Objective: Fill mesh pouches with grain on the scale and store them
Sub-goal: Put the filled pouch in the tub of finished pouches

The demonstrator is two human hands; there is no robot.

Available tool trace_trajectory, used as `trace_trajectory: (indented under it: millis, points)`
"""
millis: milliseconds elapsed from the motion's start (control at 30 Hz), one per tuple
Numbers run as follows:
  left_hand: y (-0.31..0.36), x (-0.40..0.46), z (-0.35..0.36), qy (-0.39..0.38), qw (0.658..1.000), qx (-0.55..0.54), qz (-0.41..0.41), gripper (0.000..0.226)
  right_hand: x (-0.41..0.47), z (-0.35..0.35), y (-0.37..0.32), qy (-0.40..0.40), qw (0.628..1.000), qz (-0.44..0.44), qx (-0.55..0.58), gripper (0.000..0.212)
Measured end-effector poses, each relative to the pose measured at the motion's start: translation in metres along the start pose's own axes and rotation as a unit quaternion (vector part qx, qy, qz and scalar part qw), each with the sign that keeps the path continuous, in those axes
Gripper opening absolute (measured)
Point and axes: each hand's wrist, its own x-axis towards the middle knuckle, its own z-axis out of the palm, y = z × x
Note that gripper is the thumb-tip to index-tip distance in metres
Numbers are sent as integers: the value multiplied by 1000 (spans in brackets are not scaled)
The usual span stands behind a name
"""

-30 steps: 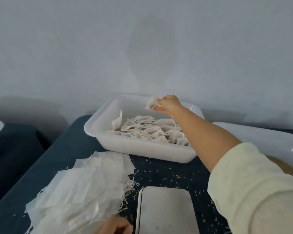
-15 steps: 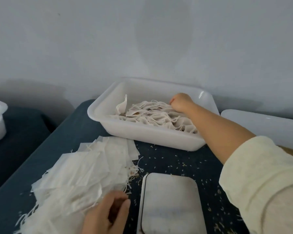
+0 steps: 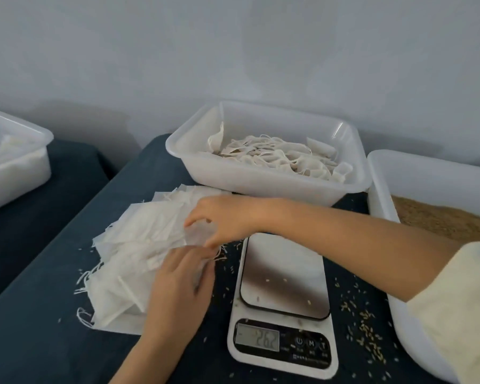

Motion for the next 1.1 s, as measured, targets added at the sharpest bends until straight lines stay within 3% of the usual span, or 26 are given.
trace_trajectory:
  millis: [100,200,267,400,533,667,833,1100]
  points:
    - [-10,9,-15,74,995,59,16,19,6,23,-6,47,999,-20,-5,55]
    - [-25,19,-28,94,990,104,-33,23,13,26,-10,106,991,-27,73,42]
    - [-34,27,-33,56,987,135,-72,32,18,21,-11,112,989,-21,95,38]
    - [-49,43,-36,-97,959,211,-166,47,25,14,-9,67,998,-10,18,38]
    - [-55,45,-38,-117,960,221,-129,25,26,14,-12,57,998,-6,-7,37]
    - [-58,43,-43,-88,972,188,-111,30,24,15,-13,62,998,4,-10,31]
    - [-68,41,-59,-122,984,62,-118,31,19,14,-14,71,997,20,26,31]
    - [-75,50,-73,-168,979,111,-45,8,11,10,-22,116,989,32,82,19]
